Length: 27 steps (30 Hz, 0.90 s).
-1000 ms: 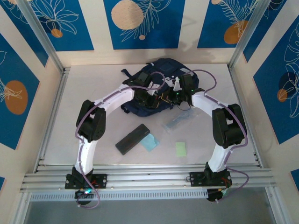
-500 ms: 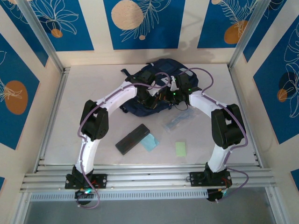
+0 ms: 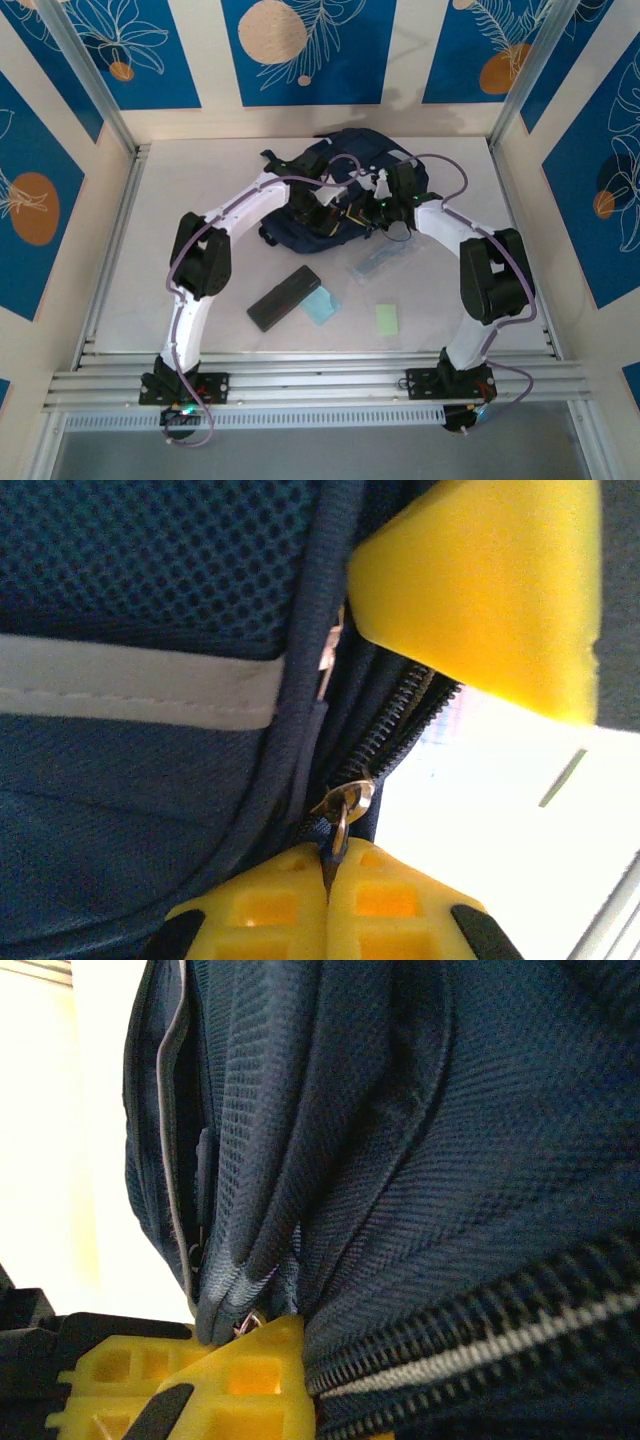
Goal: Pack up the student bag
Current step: Unzip the student bag at the top-center of the table.
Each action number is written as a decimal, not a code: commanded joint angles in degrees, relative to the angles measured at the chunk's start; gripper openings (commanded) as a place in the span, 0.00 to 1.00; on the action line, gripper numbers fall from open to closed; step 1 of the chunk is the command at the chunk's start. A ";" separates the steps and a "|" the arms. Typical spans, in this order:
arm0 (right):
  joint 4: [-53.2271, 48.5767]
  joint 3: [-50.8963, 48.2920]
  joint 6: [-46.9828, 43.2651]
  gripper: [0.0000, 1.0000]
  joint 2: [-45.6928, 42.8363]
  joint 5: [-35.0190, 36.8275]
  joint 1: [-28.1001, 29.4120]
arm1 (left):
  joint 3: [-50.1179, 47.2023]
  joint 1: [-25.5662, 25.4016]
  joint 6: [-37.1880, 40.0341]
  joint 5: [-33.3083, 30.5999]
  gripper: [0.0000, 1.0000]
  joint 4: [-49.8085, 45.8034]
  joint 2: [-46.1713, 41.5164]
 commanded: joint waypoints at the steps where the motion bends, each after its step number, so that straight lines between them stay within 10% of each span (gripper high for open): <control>1: 2.69 -4.10 7.22 0.00 -5.28 -7.07 -4.90 | -1.86 6.42 -3.42 -8.23 0.00 -5.18 -0.51; 8: 28.68 -14.80 27.57 0.00 -0.89 -17.29 -5.08 | -3.34 6.42 -7.48 -3.19 0.00 -7.44 0.41; 27: 27.44 -20.79 22.34 0.00 0.67 -6.52 -2.05 | -7.29 12.96 -7.10 -9.87 0.00 -12.56 -1.71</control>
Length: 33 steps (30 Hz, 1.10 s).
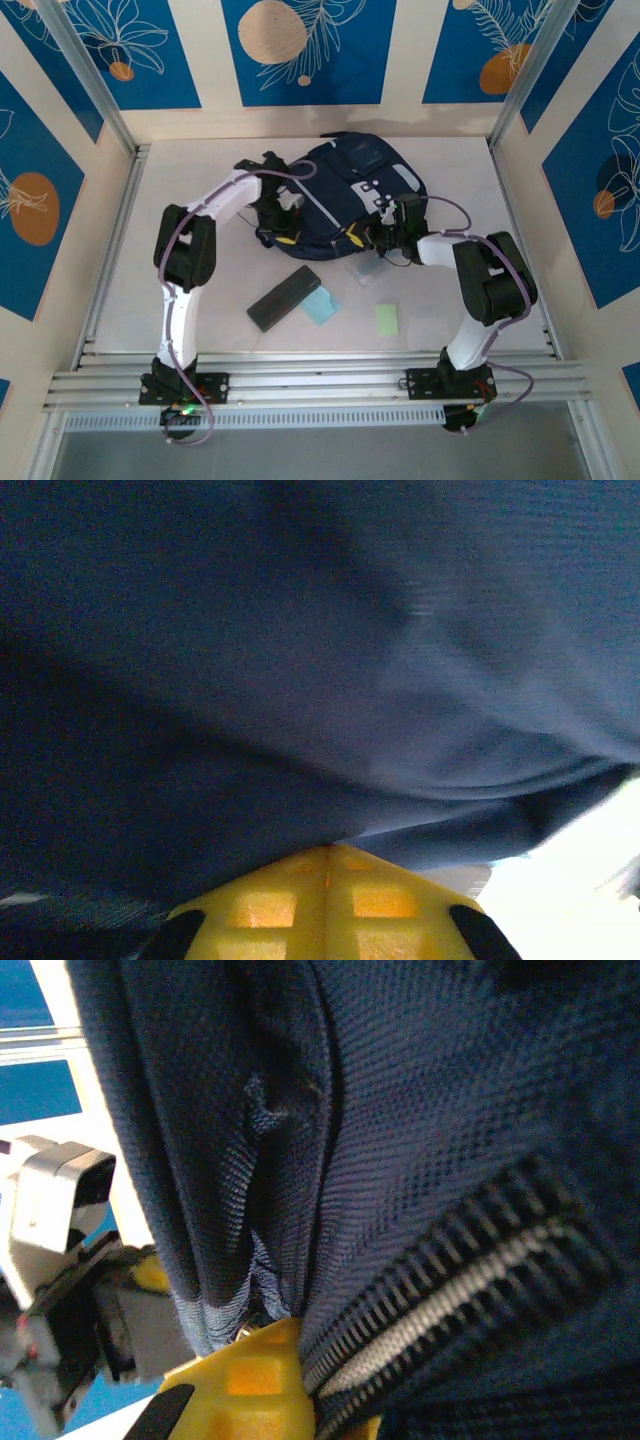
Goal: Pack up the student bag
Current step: Unzip the student bag at the top-center of the table.
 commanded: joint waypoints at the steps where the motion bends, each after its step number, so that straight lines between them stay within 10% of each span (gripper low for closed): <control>1: -3.78 0.48 -1.84 0.00 0.80 0.94 -0.97 | 1.53 2.04 -0.60 -8.78 0.00 -4.77 -0.98; 13: -6.54 2.32 -4.29 0.06 -2.57 -0.05 0.85 | -10.50 -3.51 -15.66 -0.90 0.00 18.63 -15.05; 20: -1.41 2.95 0.10 0.02 -0.24 0.51 3.87 | -21.68 -7.30 -25.92 -4.52 0.39 31.12 -23.80; 33: 4.38 4.10 4.89 0.00 2.68 2.09 6.28 | -41.24 -16.06 -47.08 -11.36 0.49 53.79 -27.72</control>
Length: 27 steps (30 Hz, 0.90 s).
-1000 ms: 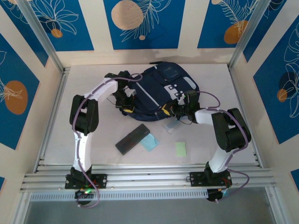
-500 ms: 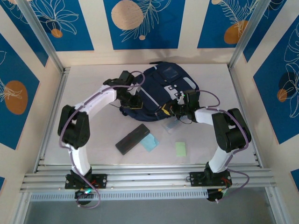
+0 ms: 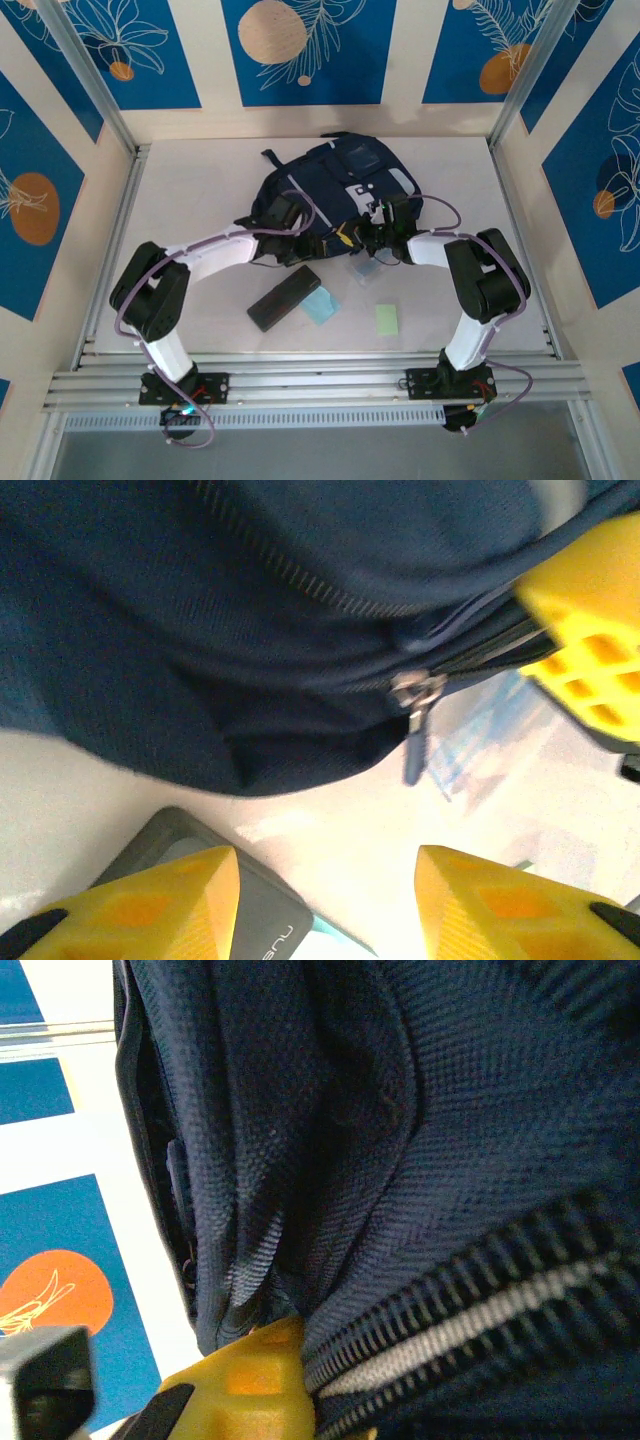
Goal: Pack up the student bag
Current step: Unzip the student bag at the top-center of the table.
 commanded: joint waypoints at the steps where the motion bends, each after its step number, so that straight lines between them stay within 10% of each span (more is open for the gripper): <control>1: 2.96 1.91 1.03 0.00 0.83 -1.42 1.23 | -1.52 -1.55 -7.22 -3.66 0.49 10.11 -1.87; 27: 7.64 1.00 4.22 0.00 2.15 -1.86 1.50 | -2.05 -4.29 -10.38 -14.01 0.44 20.34 9.34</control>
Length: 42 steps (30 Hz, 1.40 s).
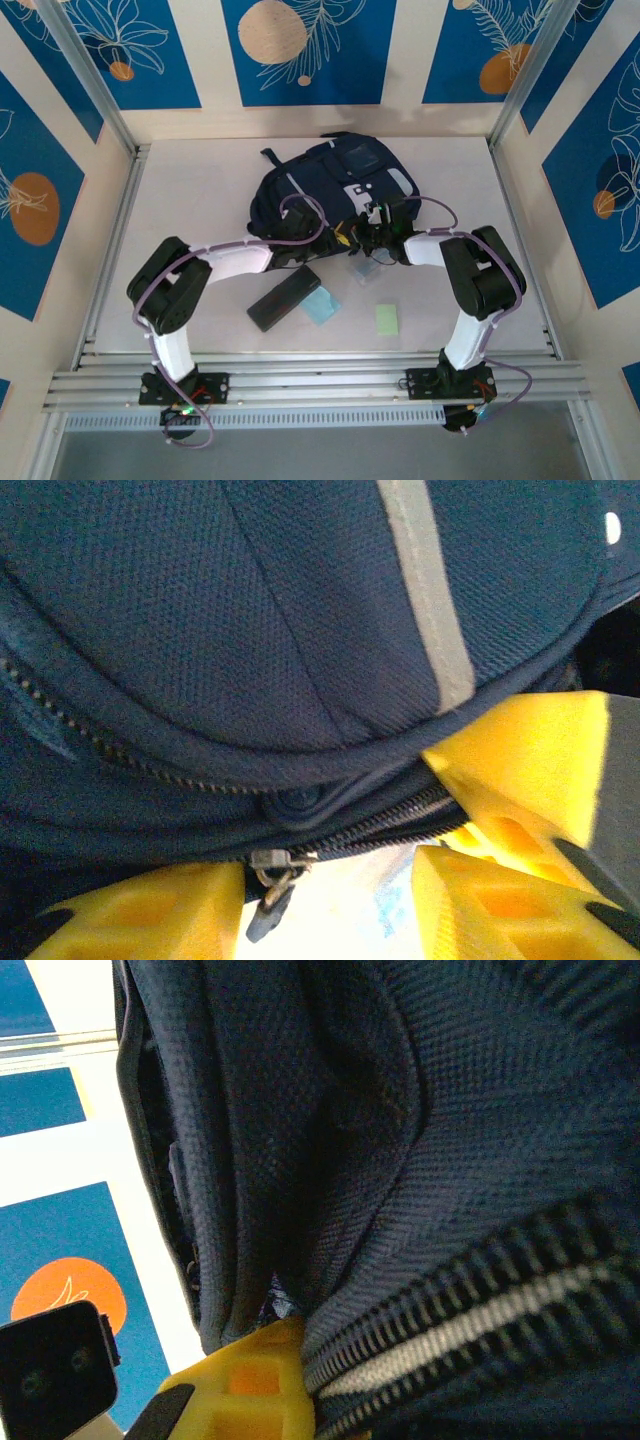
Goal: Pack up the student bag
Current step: Unzip the student bag at the top-center of the table.
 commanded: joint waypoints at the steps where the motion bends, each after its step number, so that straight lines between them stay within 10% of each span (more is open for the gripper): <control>1: 4.07 0.90 1.19 0.00 0.38 -2.47 0.64 | -0.74 -0.36 0.71 -2.86 0.41 2.22 3.92; 16: 4.24 0.33 1.44 0.00 0.03 -2.05 0.54 | -1.72 -0.55 4.11 -1.51 0.00 7.30 4.54; 42: -10.06 3.10 -8.56 0.00 -4.21 3.78 -1.52 | 6.90 7.49 34.73 -0.16 0.00 -31.33 -2.08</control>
